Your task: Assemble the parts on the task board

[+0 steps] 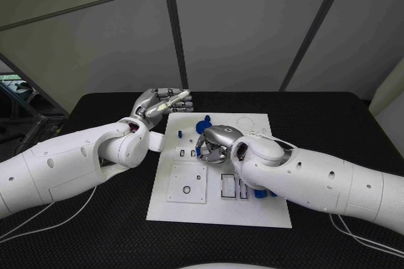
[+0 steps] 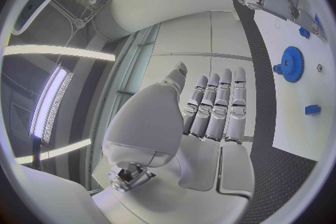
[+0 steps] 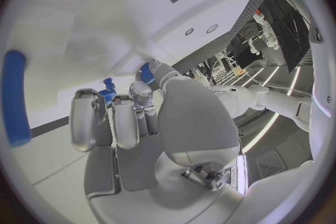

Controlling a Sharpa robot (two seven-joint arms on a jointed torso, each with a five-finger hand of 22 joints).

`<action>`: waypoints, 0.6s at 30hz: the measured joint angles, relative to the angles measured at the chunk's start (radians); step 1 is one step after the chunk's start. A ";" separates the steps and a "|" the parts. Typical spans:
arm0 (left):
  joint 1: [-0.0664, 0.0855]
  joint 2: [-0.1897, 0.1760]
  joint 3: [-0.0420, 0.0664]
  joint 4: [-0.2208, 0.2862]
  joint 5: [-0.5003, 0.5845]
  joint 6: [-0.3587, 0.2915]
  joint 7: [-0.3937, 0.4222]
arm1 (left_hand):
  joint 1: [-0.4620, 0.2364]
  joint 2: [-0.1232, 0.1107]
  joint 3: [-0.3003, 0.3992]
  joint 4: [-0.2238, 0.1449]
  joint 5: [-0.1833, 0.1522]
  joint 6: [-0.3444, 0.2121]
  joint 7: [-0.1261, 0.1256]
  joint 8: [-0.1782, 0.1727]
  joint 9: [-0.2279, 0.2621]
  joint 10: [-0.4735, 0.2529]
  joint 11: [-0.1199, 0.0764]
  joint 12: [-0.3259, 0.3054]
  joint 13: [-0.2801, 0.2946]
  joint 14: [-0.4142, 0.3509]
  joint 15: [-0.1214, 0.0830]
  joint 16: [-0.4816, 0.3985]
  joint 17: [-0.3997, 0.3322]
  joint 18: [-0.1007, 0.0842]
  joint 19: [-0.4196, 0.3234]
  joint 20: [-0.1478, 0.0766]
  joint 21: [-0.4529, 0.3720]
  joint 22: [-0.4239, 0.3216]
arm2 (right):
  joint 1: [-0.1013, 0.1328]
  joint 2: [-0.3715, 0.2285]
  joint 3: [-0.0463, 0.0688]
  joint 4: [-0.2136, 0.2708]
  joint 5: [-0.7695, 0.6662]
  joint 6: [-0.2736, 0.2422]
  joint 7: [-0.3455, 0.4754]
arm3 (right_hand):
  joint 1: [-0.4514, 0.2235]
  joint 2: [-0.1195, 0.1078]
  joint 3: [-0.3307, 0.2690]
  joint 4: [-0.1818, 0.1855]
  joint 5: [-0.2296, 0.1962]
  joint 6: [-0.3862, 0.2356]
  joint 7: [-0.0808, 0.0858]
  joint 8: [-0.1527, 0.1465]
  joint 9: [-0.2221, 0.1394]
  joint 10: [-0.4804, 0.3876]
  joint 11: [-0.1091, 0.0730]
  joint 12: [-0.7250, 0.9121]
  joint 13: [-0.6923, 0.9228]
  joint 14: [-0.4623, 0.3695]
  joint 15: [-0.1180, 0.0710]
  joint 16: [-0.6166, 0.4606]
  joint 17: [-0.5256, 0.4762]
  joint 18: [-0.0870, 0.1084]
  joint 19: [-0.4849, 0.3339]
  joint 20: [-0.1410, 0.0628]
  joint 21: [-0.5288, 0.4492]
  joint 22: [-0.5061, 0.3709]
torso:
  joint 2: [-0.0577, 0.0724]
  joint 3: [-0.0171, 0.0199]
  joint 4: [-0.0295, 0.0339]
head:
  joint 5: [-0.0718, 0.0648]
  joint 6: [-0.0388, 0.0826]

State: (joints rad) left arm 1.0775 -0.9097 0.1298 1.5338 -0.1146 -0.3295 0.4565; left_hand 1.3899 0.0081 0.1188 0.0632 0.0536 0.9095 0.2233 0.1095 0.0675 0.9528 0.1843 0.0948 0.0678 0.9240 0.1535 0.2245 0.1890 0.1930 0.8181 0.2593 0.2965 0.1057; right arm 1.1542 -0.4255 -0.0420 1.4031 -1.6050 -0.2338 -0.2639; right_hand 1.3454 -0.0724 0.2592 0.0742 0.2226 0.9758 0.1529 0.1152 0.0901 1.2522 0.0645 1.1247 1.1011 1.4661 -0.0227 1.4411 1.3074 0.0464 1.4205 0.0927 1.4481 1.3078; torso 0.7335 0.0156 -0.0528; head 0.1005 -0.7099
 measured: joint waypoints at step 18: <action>0.000 0.002 0.000 -0.003 0.000 0.005 -0.004 | 0.000 0.000 0.000 0.000 0.000 0.000 0.000 0.000 0.000 0.000 0.000 0.000 0.000 0.000 0.000 0.000 -0.001 0.000 0.000 0.000 0.000 0.000 | -0.002 0.001 -0.001 -0.002 -0.003 -0.003 -0.008 | -0.021 -0.021 -0.021 0.021 -0.052 -0.072 0.017 -0.028 -0.012 -0.044 0.014 -0.038 -0.038 0.000 0.014 -0.004 0.000 0.000 -0.015 0.015 -0.016 -0.002 | 0.000 0.0005 0.0004 | 0.003 -0.001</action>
State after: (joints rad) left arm 1.0775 -0.9081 0.1298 1.5312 -0.1146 -0.3248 0.4522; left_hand 1.3899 0.0081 0.1188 0.0632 0.0536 0.9095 0.2233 0.1095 0.0675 0.9528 0.1843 0.0947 0.0678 0.9240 0.1536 0.2245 0.1882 0.1931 0.8181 0.2593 0.2964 0.1059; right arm 1.1524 -0.4243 -0.0432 1.4012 -1.6076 -0.2371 -0.2722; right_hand 1.3243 -0.0936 0.2383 0.0950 0.1708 0.9041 0.1697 0.0872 0.0776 1.2085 0.0790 1.0871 1.0632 1.4665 -0.0085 1.4373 1.3074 0.0463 1.4058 0.1073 1.4321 1.3059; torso 0.7335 0.0161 -0.0524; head 0.1037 -0.7111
